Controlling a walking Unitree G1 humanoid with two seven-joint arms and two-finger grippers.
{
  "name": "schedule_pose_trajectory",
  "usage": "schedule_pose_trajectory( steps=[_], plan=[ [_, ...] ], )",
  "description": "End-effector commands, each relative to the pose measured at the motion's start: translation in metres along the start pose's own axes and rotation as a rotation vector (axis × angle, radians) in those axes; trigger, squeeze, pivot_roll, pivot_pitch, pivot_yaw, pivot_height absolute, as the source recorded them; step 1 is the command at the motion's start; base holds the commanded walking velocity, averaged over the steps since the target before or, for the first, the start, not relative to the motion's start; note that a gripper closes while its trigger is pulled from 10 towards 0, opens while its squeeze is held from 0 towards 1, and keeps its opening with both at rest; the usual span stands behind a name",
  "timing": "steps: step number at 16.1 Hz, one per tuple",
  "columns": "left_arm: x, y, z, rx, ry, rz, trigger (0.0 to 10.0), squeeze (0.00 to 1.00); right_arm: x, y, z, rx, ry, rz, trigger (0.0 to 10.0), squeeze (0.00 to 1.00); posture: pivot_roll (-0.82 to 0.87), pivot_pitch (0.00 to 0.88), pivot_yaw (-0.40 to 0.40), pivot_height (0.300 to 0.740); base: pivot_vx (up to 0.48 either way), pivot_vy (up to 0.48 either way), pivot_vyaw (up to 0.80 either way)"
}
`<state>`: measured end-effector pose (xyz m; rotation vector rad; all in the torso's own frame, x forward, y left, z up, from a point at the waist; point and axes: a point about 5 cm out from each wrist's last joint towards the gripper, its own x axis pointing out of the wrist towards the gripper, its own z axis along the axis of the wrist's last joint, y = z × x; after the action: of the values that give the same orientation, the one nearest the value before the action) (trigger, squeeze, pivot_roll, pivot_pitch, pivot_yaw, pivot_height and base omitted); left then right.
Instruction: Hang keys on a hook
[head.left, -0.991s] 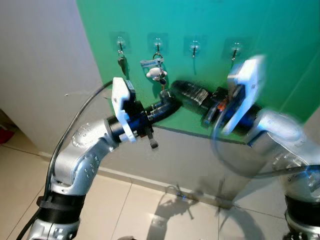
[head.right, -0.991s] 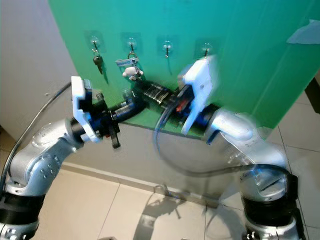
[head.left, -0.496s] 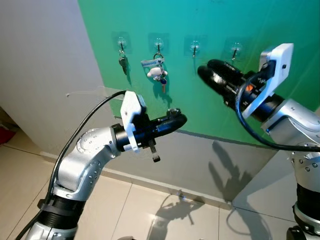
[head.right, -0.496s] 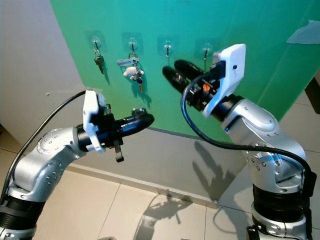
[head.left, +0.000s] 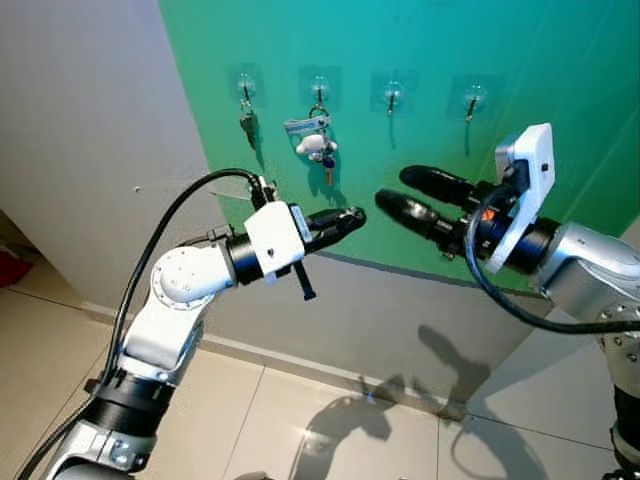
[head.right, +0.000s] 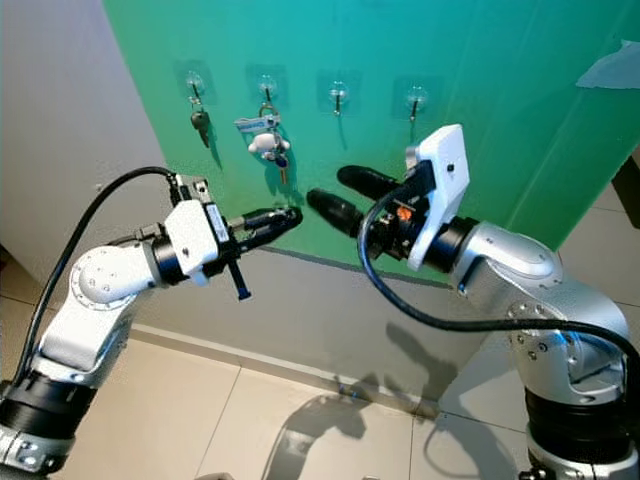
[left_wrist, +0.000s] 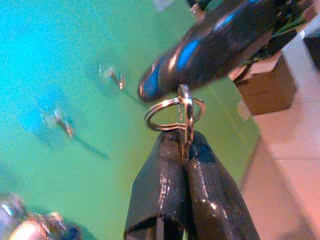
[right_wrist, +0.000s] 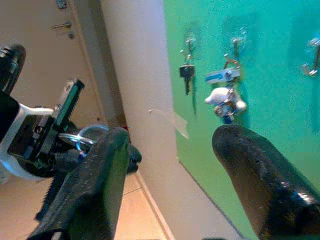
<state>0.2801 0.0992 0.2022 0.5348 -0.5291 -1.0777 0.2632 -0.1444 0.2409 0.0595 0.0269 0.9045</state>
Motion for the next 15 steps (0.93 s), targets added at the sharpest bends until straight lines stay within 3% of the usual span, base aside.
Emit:
schedule_pose_trajectory(
  steps=[1, 3, 7, 12, 15],
  plan=[
    [0.005, -0.002, 0.008, 0.177, -0.040, -0.040, 0.0, 0.00, 0.001, 0.002, 0.001, -0.005, 0.003, 0.009, 10.0, 1.00, 0.01, 0.000, 0.035, 0.740, 0.000, 0.000, 0.00],
    [0.002, -0.009, 0.003, 0.411, -0.059, -0.027, 0.0, 0.00, 0.003, -0.005, 0.003, -0.011, -0.010, -0.040, 10.0, 1.00, 0.02, 0.000, 0.025, 0.740, 0.000, 0.000, 0.00],
    [-0.011, -0.032, -0.027, 0.431, 0.060, -0.174, 0.0, 0.00, 0.005, -0.009, 0.006, -0.025, -0.021, -0.071, 10.0, 1.00, 0.02, 0.000, 0.025, 0.740, 0.000, 0.000, 0.00],
    [-0.015, -0.014, -0.033, 0.530, 0.026, -0.084, 0.0, 0.00, 0.003, -0.006, -0.013, -0.065, 0.085, -0.059, 10.0, 1.00, 0.02, 0.000, 0.040, 0.740, 0.000, 0.000, 0.00],
    [-0.016, -0.015, -0.039, 0.500, 0.042, -0.117, 0.0, 0.00, 0.002, -0.006, -0.020, -0.081, 0.116, -0.066, 10.0, 1.00, 0.02, 0.000, 0.045, 0.740, 0.000, 0.000, 0.00]
  ],
)
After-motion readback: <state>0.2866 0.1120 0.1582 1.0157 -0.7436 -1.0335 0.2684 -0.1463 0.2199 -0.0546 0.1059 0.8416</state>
